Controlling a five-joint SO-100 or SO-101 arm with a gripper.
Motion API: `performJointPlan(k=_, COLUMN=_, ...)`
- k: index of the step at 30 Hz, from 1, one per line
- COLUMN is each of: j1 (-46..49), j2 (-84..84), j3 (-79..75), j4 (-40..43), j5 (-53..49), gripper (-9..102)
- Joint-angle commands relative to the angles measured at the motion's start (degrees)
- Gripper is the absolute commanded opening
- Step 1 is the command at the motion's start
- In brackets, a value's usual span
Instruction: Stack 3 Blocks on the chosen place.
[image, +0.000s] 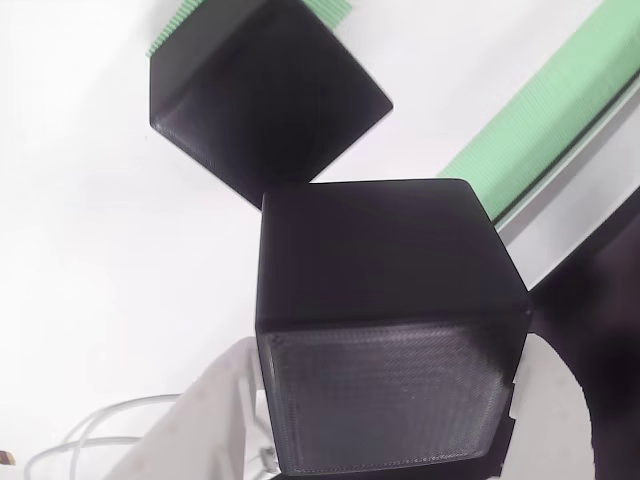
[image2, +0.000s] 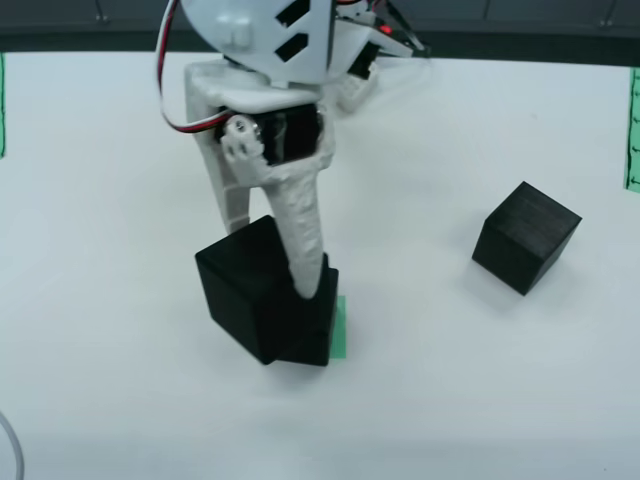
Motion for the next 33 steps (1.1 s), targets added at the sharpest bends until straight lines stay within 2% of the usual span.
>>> performJointPlan(k=1, j1=-2.37, j2=8.44, j3=4.31, j4=-1.23, j5=-4.39, gripper=22)
performJointPlan(k=7, j1=-5.1, j2=11.34, j3=8.79, j4=0.0, j5=-9.93, gripper=22)
performJointPlan(k=16, j1=-0.26, j2=7.73, j3=7.47, j4=2.64, j5=-17.23, gripper=22)
performJointPlan(k=26, j1=0.62, j2=-2.02, j3=3.43, j4=2.55, j5=-18.63, gripper=22)
performJointPlan(k=33, j1=0.53, j2=-2.9, j3=2.9, j4=2.37, j5=-18.63, gripper=23)
